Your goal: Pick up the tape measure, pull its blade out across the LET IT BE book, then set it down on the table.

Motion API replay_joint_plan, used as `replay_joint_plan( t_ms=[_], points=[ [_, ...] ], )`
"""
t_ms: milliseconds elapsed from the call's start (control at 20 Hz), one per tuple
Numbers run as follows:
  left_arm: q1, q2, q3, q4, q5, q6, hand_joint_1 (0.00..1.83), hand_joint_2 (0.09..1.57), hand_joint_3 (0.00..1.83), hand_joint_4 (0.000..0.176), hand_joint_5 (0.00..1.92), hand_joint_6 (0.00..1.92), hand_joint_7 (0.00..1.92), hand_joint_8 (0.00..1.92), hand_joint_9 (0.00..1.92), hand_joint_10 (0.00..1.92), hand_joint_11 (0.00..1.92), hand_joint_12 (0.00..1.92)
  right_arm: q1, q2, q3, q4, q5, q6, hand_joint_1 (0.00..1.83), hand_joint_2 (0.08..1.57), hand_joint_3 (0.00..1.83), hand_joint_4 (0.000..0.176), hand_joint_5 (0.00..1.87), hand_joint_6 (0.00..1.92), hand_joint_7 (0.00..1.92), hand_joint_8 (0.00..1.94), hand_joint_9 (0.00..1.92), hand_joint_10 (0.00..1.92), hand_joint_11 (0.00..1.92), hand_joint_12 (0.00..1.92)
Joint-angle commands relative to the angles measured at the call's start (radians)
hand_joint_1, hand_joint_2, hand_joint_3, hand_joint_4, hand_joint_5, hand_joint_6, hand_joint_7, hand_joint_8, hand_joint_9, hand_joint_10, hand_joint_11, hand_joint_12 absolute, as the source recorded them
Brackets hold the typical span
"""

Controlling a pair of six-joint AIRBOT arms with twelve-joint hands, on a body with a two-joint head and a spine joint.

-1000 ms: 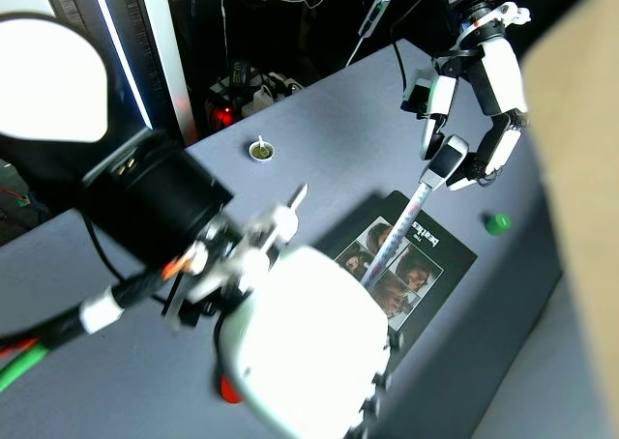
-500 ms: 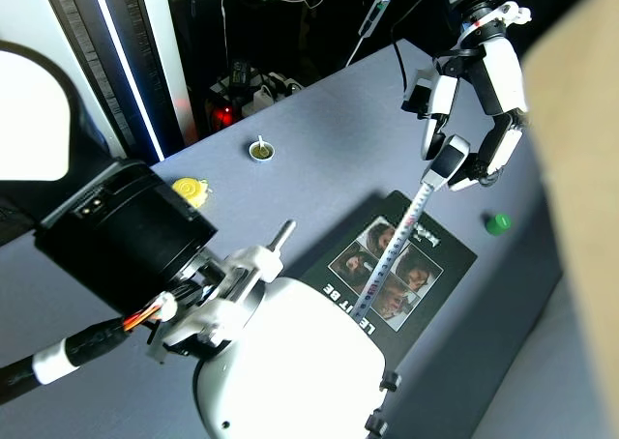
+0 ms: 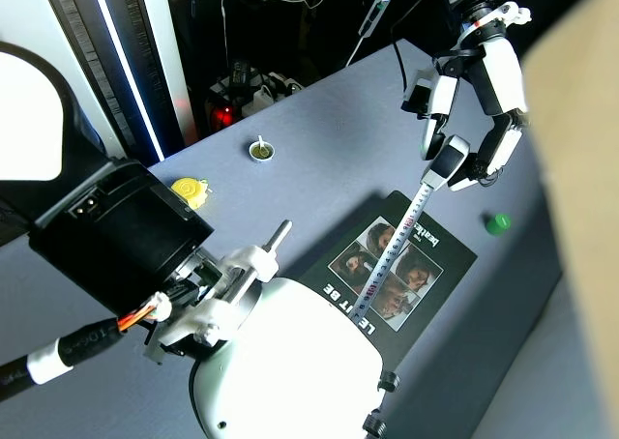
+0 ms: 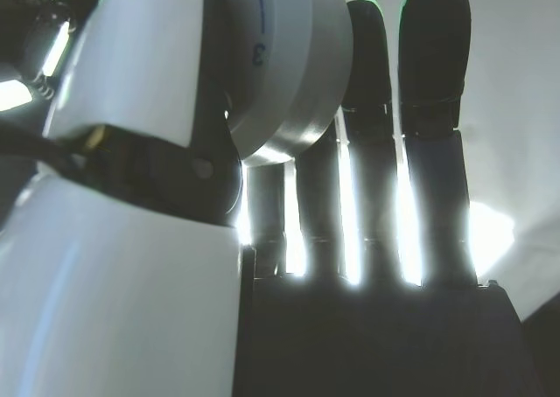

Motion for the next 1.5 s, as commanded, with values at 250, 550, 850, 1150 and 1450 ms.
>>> replay_joint_plan(
  t_ms=[250, 550, 850, 1150, 1450],
  points=[
    [-0.002, 0.006, 0.008, 0.022, -0.085, 0.008, 1.38, 1.12, 0.0, 0.0, 0.9, 0.86, 1.0, 1.01, 0.92, 1.3, 0.91, 1.19, -0.001, 0.017, -0.018, -0.077, -0.022, -0.019, 0.84, 1.1, 0.0, 0.0, 0.55, 0.21, 0.66, 0.16, 0.65, 0.13, 0.29, 1.03],
    [0.001, 0.006, 0.008, 0.032, -0.072, 0.008, 1.38, 1.12, 0.0, 0.0, 0.9, 0.84, 0.98, 1.05, 0.9, 1.33, 0.91, 1.2, -0.007, 0.019, -0.041, -0.077, -0.022, -0.019, 0.18, 1.06, 0.01, 0.031, 0.08, 0.0, 0.07, 0.0, 0.07, 0.0, 0.0, 0.54],
    [0.014, 0.004, 0.059, 0.071, 0.011, 0.007, 1.38, 1.12, 0.0, 0.0, 0.91, 0.85, 0.99, 1.02, 0.91, 1.31, 0.92, 1.2, -0.026, 0.025, -0.107, -0.078, -0.019, -0.036, 0.06, 1.02, 0.0, 0.07, 0.0, 0.0, 0.0, 0.0, 0.0, 0.0, 0.0, 0.26],
    [0.043, -0.032, 0.151, 0.179, 0.068, -0.122, 1.38, 1.11, 0.0, 0.0, 0.91, 0.87, 1.01, 0.99, 0.93, 1.27, 0.92, 1.18, -0.02, 0.047, -0.231, -0.098, -0.031, 0.02, 0.04, 1.04, 0.01, 0.07, 0.0, 0.0, 0.0, 0.0, 0.0, 0.0, 0.0, 0.28],
    [0.095, -0.066, 0.222, 0.442, 0.064, -0.432, 1.38, 1.11, 0.0, 0.0, 0.91, 0.87, 1.02, 0.98, 0.93, 1.26, 0.93, 1.17, -0.047, 0.058, -0.325, -0.215, -0.014, 0.113, 0.02, 1.08, 0.01, 0.07, 0.0, 0.0, 0.01, 0.0, 0.0, 0.0, 0.0, 0.38]
  ],
)
